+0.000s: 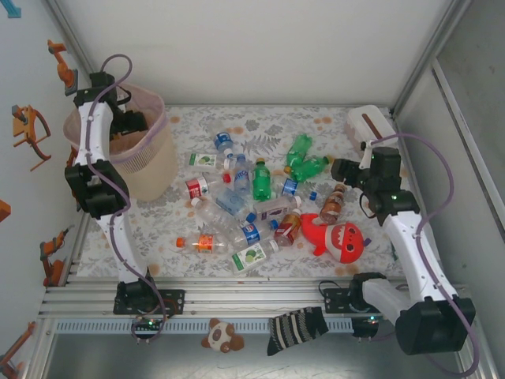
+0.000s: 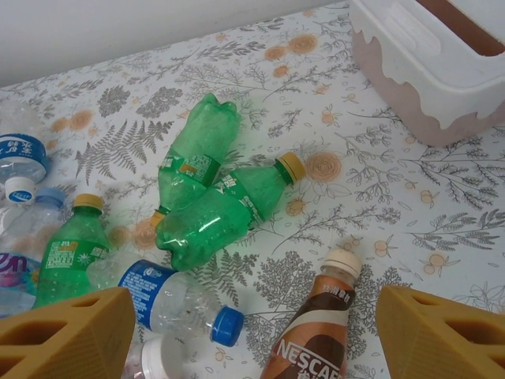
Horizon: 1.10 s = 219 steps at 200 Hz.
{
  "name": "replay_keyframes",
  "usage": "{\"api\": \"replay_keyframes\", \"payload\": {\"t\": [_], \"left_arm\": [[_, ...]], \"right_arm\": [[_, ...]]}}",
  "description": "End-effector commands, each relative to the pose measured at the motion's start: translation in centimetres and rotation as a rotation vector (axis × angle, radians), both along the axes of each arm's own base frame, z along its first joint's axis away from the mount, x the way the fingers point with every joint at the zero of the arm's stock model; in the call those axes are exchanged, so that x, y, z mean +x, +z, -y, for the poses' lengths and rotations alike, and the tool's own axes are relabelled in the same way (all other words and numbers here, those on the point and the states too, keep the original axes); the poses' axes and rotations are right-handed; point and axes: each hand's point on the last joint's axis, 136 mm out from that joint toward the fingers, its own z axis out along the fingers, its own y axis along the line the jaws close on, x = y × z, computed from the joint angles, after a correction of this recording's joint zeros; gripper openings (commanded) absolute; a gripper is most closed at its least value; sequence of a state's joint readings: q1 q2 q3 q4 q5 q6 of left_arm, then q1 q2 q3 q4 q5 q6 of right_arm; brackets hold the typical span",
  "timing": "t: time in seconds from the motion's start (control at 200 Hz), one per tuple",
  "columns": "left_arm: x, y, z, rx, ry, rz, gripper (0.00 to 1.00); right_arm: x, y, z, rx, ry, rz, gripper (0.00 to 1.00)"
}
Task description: Put the plastic bottles in the bin
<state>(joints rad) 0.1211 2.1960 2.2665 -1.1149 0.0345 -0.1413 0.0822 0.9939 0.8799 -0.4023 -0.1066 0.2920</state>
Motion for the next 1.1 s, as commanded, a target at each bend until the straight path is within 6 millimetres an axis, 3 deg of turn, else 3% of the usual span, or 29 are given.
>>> {"api": "replay_keyframes", "payload": {"t": [0.0,0.356,0.541,0.691,0.846,0.956,1.092], "left_arm": [[-0.7,4.3,1.3,-0.055,-0.005,0.089,0.83],[-5.0,10.2,3.2,-0.039,-0.049,0.202,0.81],[-7.5,12.8,5.7,-0.030,-0.143,0.254,0.80],[-10.1,14.1,9.6,-0.013,-0.339,0.288,0.79],[-13.7,14.4,15.3,-0.004,-0.675,0.336,0.78],[-16.9,13.2,19.2,0.000,-0.912,0.340,0.78],[-20.7,11.7,22.4,-0.031,-1.158,0.348,0.78]], "right_arm": [[-0.3,2.3,0.0,-0.003,-0.006,0.048,0.79],[-0.7,3.1,-0.3,0.008,0.005,0.048,0.79],[-0.7,3.7,-0.4,0.003,0.014,0.053,0.79],[-0.8,4.0,-0.4,-0.011,0.018,0.057,0.79],[-0.7,4.0,-0.2,-0.030,0.021,0.056,0.79],[-0.6,4.2,-0.2,-0.038,0.021,0.059,0.79],[-0.5,4.2,-0.1,-0.044,0.021,0.060,0.79]]}}
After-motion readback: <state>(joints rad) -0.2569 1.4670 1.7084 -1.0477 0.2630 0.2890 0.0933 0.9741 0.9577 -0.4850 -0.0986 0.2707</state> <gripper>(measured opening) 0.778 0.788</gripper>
